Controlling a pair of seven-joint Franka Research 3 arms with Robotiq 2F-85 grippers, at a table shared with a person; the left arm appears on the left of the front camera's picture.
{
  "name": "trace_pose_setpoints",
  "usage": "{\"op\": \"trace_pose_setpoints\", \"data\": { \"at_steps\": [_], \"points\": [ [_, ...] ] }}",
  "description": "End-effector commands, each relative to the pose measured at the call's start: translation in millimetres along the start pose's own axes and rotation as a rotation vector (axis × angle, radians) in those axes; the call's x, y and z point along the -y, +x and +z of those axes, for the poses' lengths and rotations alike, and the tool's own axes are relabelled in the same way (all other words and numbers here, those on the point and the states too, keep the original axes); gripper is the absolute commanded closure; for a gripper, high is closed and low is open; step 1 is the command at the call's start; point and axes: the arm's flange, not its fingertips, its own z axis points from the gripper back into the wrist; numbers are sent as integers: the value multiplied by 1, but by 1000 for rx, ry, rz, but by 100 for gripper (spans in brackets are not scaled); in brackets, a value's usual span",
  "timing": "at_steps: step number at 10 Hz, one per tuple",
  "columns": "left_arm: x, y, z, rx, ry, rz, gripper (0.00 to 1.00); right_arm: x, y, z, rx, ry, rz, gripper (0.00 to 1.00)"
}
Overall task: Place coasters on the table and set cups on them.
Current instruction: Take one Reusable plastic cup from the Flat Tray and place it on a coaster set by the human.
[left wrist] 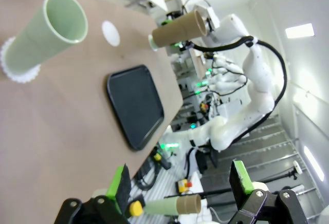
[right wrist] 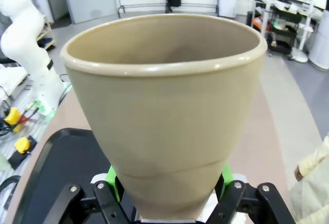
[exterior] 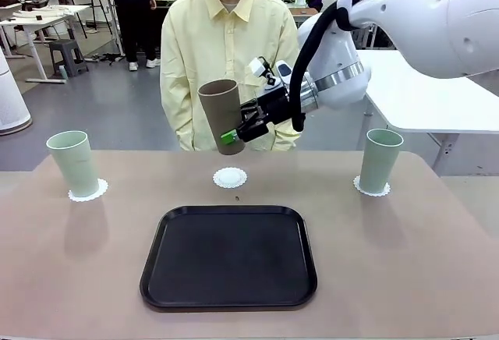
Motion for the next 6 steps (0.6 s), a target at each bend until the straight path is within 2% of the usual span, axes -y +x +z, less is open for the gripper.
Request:
{"op": "trace_pose_setpoints", "data": {
  "at_steps": [1, 3, 4, 6],
  "points": [
    [1, -1, 1, 6, -3, -2, 0, 27, 9, 11, 21, 16, -34, 19],
    [1, -1, 1, 6, -3, -2, 0, 22, 9, 18, 24, -50, -62, 19],
    [1, -1, 1, 6, -3, -2, 0, 21, 4, 10, 22, -2, -18, 19],
    [1, -1, 1, 6, -3, -2, 0, 21, 4, 10, 22, -2, -18, 19]
  ]
}}
